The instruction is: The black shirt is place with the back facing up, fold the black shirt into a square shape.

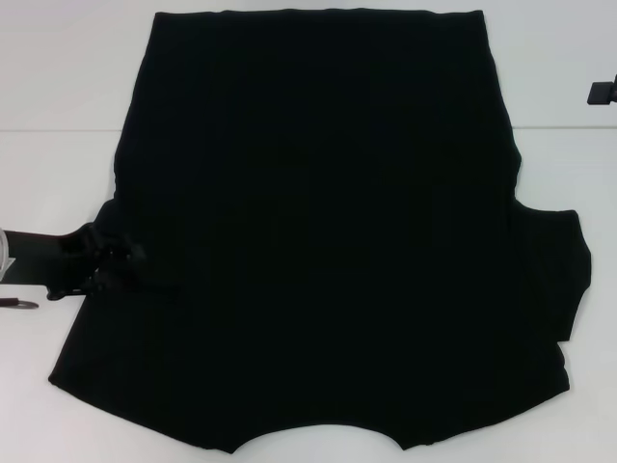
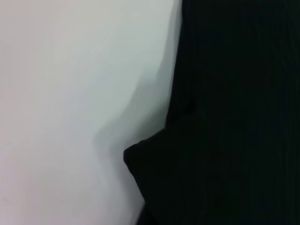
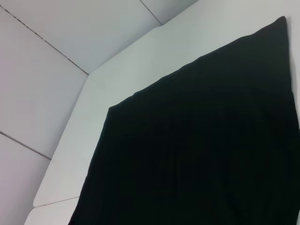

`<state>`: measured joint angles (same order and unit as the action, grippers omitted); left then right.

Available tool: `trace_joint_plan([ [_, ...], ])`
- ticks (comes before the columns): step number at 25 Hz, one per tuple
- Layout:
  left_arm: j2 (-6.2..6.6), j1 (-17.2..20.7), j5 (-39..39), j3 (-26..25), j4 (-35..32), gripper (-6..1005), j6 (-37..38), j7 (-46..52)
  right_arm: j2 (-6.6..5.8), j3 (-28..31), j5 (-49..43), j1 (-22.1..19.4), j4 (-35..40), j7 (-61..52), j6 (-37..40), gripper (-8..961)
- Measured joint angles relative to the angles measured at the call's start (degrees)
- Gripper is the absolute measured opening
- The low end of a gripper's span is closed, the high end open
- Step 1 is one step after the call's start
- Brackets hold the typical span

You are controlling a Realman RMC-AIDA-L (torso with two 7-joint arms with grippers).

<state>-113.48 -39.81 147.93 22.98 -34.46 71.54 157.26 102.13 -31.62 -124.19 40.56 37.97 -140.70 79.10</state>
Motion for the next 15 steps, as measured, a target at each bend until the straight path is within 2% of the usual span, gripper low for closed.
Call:
trace_joint_plan([
  [15, -0.13, -0.19, 0.02, 0.29, 0.61, 329, -2.17, -1.38, -0.08, 0.04, 0.0, -0.68, 0.05, 0.08, 0.0, 922],
])
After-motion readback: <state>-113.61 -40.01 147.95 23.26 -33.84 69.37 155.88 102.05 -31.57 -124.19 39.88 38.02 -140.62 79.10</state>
